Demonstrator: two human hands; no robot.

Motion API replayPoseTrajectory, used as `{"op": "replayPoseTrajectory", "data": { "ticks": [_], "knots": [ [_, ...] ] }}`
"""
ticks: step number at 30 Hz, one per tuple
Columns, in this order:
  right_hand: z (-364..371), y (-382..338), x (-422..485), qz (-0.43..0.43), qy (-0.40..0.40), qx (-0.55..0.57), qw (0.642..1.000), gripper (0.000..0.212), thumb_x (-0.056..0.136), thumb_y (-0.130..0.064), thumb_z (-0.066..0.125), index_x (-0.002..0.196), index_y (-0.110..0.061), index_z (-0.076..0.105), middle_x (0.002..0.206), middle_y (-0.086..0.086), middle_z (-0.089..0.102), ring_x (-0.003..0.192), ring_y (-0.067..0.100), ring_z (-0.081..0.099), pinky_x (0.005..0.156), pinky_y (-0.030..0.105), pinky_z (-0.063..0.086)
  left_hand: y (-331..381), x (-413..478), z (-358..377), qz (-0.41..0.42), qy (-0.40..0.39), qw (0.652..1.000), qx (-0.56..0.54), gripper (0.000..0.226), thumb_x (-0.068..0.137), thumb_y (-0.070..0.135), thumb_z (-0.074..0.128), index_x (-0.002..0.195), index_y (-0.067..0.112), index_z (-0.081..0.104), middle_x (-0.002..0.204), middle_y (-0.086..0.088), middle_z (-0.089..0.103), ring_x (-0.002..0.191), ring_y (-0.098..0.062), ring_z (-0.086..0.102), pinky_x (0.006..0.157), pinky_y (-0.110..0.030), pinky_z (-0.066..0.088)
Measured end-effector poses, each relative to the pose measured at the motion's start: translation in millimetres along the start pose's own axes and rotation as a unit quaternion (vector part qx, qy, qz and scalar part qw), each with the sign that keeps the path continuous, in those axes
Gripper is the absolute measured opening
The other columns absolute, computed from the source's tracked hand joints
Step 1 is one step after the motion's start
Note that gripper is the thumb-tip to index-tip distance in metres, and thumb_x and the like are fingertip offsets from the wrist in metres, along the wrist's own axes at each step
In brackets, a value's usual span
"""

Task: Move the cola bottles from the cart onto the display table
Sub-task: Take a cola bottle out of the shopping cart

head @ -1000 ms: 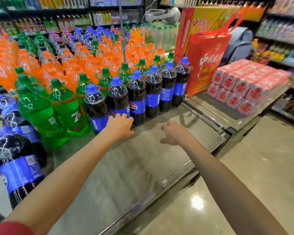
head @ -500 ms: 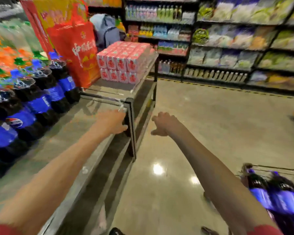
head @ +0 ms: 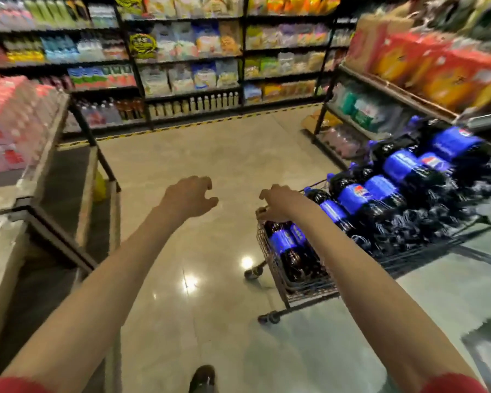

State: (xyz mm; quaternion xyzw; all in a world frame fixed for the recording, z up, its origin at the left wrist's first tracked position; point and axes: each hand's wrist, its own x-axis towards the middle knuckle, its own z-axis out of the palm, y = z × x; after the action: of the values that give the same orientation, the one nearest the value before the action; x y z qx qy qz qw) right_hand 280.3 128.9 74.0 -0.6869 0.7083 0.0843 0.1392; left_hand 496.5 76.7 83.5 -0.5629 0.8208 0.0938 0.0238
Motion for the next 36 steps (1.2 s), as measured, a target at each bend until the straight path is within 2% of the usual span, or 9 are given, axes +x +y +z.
{"op": "replayPoseTrajectory", "data": {
  "ticks": [4,8,11,15,19,22,28,32,36],
  "knots": [
    [6.7,76.5,-33.9,0.065,0.007,0.035,0.997,0.055,0.088,-0.047,0.067,0.13,-0.012,0.058,0.133,0.016,0.056,0.125,0.037,0.054,0.099,0.04,0.048,79.8,36.3,14.9,0.078,-0.025,0.997,0.006,0.051,0.099,0.051,0.054,0.14,0.022,0.051,0.137,-0.009,0.055,0.125,-0.031,0.052,0.094,-0.04,0.047],
    [8.9,149.3,-66.2,0.132,0.001,0.048,0.99,0.058,0.093,-0.044,0.064,0.138,-0.01,0.051,0.141,0.018,0.05,0.129,0.038,0.05,0.1,0.043,0.044,155.2,67.2,27.0,0.14,-0.035,0.989,0.003,0.049,0.096,0.05,0.057,0.137,0.022,0.052,0.136,-0.011,0.055,0.126,-0.032,0.051,0.098,-0.041,0.046],
    [10.5,203.6,-80.1,0.174,0.004,0.054,0.983,0.055,0.092,-0.046,0.065,0.134,-0.012,0.053,0.138,0.016,0.054,0.126,0.035,0.052,0.1,0.041,0.045,209.0,88.7,33.5,0.185,-0.036,0.982,0.0,0.047,0.095,0.048,0.058,0.134,0.022,0.054,0.134,-0.012,0.057,0.126,-0.032,0.052,0.1,-0.041,0.046],
    [0.7,267.3,-88.5,0.217,0.003,0.046,0.975,0.057,0.092,-0.044,0.065,0.137,-0.012,0.051,0.139,0.017,0.05,0.126,0.039,0.051,0.102,0.046,0.047,275.9,121.5,38.8,0.219,-0.028,0.975,-0.012,0.044,0.095,0.046,0.059,0.13,0.021,0.056,0.128,-0.012,0.059,0.123,-0.032,0.054,0.098,-0.04,0.046],
    [-14.3,328.0,-84.5,0.233,-0.01,0.039,0.972,0.066,0.094,-0.048,0.063,0.147,-0.013,0.044,0.144,0.017,0.045,0.13,0.04,0.048,0.105,0.049,0.046,333.7,158.8,36.7,0.232,-0.034,0.972,-0.008,0.04,0.093,0.046,0.059,0.124,0.02,0.058,0.125,-0.01,0.061,0.117,-0.032,0.056,0.087,-0.038,0.046],
    [-26.8,371.7,-83.5,0.247,0.01,0.044,0.968,0.064,0.094,-0.045,0.064,0.145,-0.012,0.045,0.146,0.016,0.046,0.131,0.037,0.048,0.104,0.051,0.046,374.7,183.8,29.9,0.238,-0.032,0.971,-0.009,0.038,0.095,0.044,0.057,0.124,0.02,0.057,0.122,-0.006,0.061,0.113,-0.029,0.057,0.078,-0.033,0.04],
    [-42.9,451.1,-79.0,0.262,0.02,0.027,0.964,0.058,0.093,-0.048,0.064,0.138,-0.014,0.05,0.134,0.013,0.051,0.122,0.035,0.052,0.099,0.047,0.049,450.2,225.1,16.6,0.253,-0.017,0.967,-0.006,0.037,0.096,0.042,0.057,0.124,0.017,0.056,0.121,-0.007,0.061,0.109,-0.028,0.058,0.08,-0.038,0.047],
    [-56.3,502.2,-68.6,0.256,0.029,0.016,0.966,0.061,0.092,-0.049,0.065,0.14,-0.014,0.049,0.134,0.015,0.051,0.121,0.037,0.053,0.101,0.049,0.048,499.8,252.7,15.2,0.261,-0.014,0.965,0.017,0.039,0.097,0.042,0.056,0.125,0.016,0.054,0.12,-0.006,0.061,0.099,-0.026,0.054,0.073,-0.035,0.042],
    [-75.0,557.8,-52.9,0.232,0.058,0.001,0.971,0.06,0.092,-0.047,0.065,0.139,-0.015,0.05,0.133,0.014,0.053,0.12,0.035,0.055,0.096,0.043,0.048,549.5,284.4,15.4,0.245,-0.014,0.969,0.027,0.047,0.096,0.046,0.058,0.131,0.016,0.051,0.127,-0.01,0.059,0.115,-0.032,0.055,0.084,-0.039,0.047]
  ]
}}
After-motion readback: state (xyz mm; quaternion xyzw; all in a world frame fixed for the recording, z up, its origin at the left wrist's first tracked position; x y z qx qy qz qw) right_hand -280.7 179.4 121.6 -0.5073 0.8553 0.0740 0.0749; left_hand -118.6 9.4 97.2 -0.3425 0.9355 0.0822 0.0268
